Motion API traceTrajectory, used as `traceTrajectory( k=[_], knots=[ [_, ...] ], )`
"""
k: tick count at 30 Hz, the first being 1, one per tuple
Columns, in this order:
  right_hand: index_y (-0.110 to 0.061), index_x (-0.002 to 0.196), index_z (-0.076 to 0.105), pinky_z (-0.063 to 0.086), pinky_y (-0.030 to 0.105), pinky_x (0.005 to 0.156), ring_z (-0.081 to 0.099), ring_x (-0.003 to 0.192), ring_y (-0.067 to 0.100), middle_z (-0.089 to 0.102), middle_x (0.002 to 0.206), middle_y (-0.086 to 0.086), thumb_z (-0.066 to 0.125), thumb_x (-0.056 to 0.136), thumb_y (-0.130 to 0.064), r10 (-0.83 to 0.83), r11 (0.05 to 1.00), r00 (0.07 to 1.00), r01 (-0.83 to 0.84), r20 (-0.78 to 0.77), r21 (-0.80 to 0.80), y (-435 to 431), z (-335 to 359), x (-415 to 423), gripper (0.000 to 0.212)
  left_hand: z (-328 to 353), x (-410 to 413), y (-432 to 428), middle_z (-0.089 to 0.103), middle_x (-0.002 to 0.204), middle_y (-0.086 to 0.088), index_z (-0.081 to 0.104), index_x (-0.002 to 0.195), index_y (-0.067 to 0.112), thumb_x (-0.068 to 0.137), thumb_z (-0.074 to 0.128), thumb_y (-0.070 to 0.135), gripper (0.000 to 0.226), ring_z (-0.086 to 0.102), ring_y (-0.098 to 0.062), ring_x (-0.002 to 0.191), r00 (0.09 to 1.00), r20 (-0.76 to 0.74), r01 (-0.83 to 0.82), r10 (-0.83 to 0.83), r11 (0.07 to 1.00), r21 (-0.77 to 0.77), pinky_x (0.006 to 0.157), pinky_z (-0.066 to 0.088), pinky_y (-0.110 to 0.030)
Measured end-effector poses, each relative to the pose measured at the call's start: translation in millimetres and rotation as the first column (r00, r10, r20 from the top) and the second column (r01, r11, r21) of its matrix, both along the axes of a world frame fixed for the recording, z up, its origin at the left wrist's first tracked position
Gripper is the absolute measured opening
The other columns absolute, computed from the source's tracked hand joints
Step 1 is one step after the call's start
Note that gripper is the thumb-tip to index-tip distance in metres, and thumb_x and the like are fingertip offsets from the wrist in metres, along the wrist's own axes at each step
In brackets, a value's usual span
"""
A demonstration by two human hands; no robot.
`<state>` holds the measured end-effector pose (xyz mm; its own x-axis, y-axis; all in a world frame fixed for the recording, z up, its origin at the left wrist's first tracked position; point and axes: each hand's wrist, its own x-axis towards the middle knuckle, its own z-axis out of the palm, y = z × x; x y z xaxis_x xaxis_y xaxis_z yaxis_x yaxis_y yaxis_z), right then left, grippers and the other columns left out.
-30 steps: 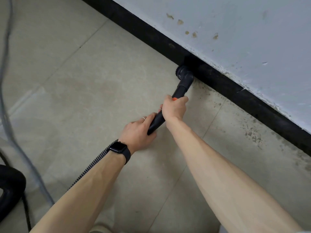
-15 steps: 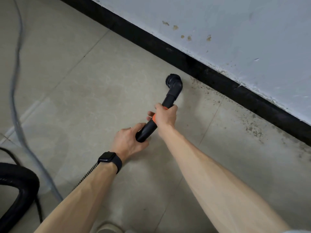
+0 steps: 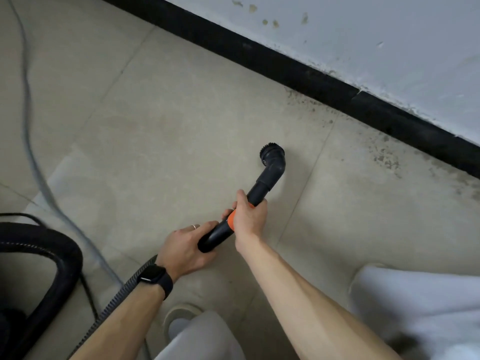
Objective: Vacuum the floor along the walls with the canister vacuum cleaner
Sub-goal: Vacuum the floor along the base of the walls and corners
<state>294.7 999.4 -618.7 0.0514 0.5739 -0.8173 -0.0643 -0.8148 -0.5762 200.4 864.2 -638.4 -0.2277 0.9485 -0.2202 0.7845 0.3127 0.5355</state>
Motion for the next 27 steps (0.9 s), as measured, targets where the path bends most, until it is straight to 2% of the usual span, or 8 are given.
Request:
traceTrajectory(
  k=[3, 5, 11, 27],
  knots=[
    [-0.009, 0.096, 0.05, 0.048, 0.032, 0.05, 0.053, 0.043, 0.024, 0.053, 0.062, 0.006, 0.069, 0.089, -0.007, -0.093, 0.99, 0.99, 0.08, -0.108, -0.12, -11, 3, 10, 0.02, 4, 2, -17, 0.067, 0.079, 0.009, 0.05, 0.123, 0.042, 0.067, 0.06, 0.045, 0.058, 0.066, -0.021, 0.071, 0.999, 0.033, 0.001, 0.0, 1.0, -0.017, 0.06, 0.054, -0.035],
    [-0.008, 0.092, 0.052, 0.047, 0.03, 0.05, 0.05, 0.045, 0.023, 0.052, 0.059, 0.006, 0.067, 0.087, -0.004, -0.122, 0.982, 0.985, 0.101, -0.125, -0.16, -13, 3, 15, 0.016, 5, 5, -22, 0.068, 0.081, 0.008, 0.049, 0.125, 0.042, 0.066, 0.059, 0.046, 0.06, 0.067, -0.022, 0.073, 0.999, 0.034, 0.013, -0.012, 1.0, -0.025, 0.061, 0.055, -0.036],
    [-0.01, 0.09, 0.051, 0.046, 0.029, 0.048, 0.046, 0.04, 0.02, 0.049, 0.059, 0.003, 0.06, 0.09, -0.007, -0.117, 0.989, 0.993, 0.116, -0.011, -0.093, 4, 6, 18, 0.009, 8, 16, 4, 0.068, 0.078, 0.007, 0.05, 0.123, 0.042, 0.064, 0.056, 0.047, 0.059, 0.067, -0.025, 0.071, 0.999, 0.024, 0.023, -0.023, 1.0, -0.007, 0.058, 0.054, -0.035],
    [-0.009, 0.1, 0.053, 0.048, 0.03, 0.05, 0.051, 0.04, 0.017, 0.053, 0.071, 0.003, 0.063, 0.089, -0.011, -0.019, 1.0, 0.999, 0.019, -0.045, -0.019, 76, 2, 11, 0.015, 3, 26, 69, 0.064, 0.077, 0.007, 0.055, 0.12, 0.042, 0.066, 0.061, 0.043, 0.055, 0.062, -0.024, 0.071, 0.99, 0.065, -0.124, 0.127, 0.991, -0.048, 0.067, 0.052, -0.033]
  ],
)
